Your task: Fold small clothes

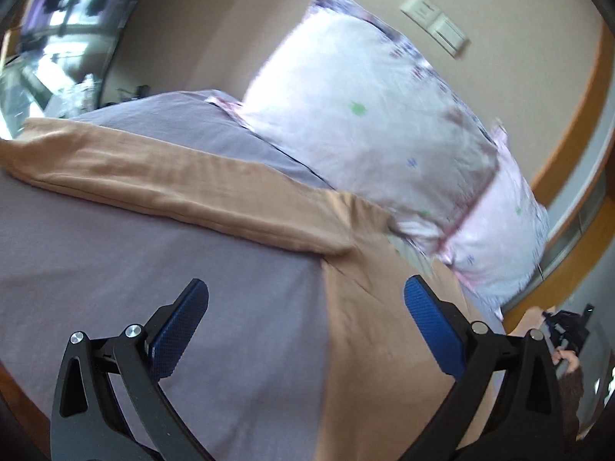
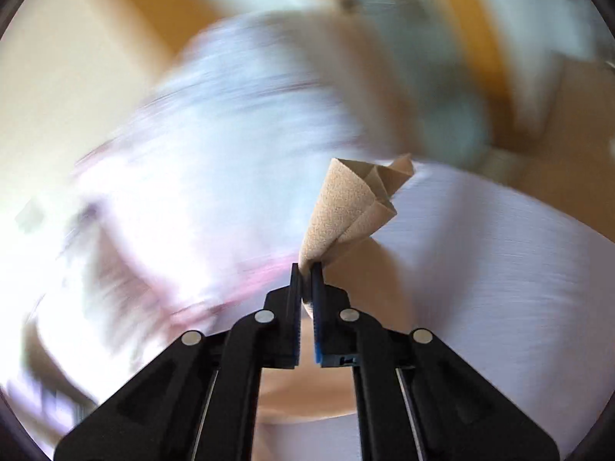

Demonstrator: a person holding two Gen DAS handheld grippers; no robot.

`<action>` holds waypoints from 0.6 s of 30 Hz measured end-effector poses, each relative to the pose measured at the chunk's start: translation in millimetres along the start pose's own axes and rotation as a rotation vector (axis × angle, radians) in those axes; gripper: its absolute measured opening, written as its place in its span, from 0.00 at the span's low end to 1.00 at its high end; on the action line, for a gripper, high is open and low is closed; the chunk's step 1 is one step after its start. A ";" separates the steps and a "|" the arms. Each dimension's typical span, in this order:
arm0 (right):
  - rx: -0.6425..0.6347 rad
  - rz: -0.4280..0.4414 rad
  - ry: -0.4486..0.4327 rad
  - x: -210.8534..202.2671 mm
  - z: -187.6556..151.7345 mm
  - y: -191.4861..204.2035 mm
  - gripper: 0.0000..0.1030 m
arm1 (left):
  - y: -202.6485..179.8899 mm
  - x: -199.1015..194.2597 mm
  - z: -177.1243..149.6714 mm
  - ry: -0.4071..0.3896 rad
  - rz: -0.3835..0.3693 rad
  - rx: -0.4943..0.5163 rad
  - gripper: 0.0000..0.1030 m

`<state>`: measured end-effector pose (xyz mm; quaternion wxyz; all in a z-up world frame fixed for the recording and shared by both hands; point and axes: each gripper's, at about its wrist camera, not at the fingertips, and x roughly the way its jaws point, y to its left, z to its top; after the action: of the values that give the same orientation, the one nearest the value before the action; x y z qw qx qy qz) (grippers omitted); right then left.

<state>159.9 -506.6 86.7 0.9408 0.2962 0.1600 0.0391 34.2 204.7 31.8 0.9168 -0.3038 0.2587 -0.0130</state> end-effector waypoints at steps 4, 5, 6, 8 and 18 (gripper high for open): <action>-0.279 0.340 0.160 28.3 -64.9 163.9 0.05 | 29.8 -12.8 17.9 -0.047 0.050 -0.100 0.99; -0.330 0.403 0.222 40.2 -88.5 195.4 0.04 | 37.7 -17.0 22.7 -0.061 0.067 -0.122 0.99; -0.373 0.447 0.279 51.4 -111.6 220.6 0.05 | 43.2 -19.7 25.5 -0.069 0.083 -0.136 0.99; -0.489 0.485 0.412 81.7 -169.4 267.3 0.08 | 57.0 -24.7 30.3 -0.087 0.129 -0.177 0.99; -0.513 0.507 0.589 106.9 -222.7 268.0 0.74 | 131.3 -31.5 49.2 -0.045 0.197 -0.403 0.88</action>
<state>194.4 -147.1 37.5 0.8588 0.0601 0.3281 0.3887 13.1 344.5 6.1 0.8401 -0.4541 0.2639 0.1353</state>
